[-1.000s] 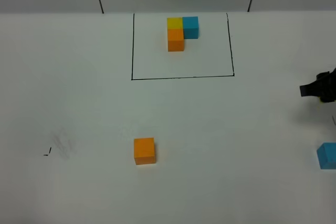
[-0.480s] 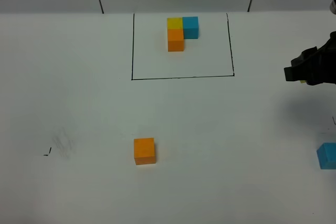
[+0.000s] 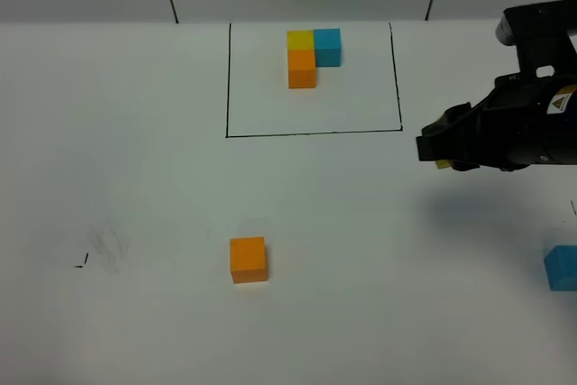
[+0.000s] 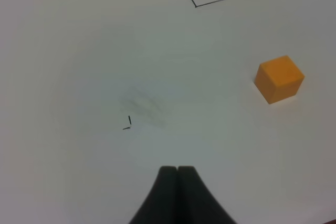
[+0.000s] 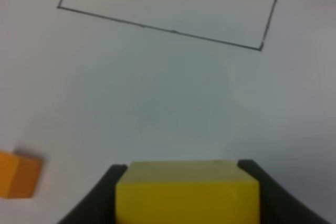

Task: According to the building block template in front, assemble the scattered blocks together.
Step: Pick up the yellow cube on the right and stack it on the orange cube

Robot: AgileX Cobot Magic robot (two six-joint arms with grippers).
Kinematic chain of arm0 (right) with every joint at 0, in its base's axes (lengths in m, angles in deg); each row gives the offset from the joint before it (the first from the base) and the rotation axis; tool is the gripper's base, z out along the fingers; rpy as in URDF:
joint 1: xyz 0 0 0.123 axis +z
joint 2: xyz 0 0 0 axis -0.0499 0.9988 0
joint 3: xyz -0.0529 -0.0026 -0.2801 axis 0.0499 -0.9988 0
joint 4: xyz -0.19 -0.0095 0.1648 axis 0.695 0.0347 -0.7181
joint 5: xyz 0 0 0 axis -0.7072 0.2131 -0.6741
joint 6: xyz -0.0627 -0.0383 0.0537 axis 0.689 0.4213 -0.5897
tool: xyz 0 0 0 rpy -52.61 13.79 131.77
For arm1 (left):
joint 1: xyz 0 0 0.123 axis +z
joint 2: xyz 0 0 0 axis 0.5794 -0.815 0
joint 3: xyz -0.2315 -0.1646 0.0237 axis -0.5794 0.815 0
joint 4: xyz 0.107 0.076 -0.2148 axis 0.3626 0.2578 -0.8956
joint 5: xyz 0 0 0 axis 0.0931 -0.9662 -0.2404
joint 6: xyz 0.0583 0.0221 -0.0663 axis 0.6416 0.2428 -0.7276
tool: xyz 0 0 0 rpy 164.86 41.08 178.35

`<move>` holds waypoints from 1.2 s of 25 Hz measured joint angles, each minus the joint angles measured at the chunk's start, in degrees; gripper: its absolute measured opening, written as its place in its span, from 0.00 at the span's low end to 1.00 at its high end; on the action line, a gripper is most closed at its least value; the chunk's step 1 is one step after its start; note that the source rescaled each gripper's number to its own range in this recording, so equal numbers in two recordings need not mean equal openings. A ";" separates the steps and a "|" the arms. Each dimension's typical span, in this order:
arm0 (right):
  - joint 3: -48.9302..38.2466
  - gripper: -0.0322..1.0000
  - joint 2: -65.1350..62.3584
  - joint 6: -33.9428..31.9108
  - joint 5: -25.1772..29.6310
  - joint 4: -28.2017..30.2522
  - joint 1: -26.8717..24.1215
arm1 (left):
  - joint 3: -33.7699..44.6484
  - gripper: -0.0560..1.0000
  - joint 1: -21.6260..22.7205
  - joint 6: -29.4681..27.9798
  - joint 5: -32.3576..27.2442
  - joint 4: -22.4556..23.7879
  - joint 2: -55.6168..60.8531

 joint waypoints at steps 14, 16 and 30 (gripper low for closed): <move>10.40 0.54 14.98 -10.17 -4.22 -0.15 11.91 | 0.00 0.05 0.00 0.06 0.00 2.43 0.00; 12.41 0.54 16.83 -10.44 -4.27 -0.15 13.79 | 0.00 0.05 0.00 0.06 0.00 3.82 0.00; 25.65 0.54 33.99 -11.22 -5.04 -0.15 21.95 | 0.00 0.05 0.00 0.06 0.05 4.12 0.00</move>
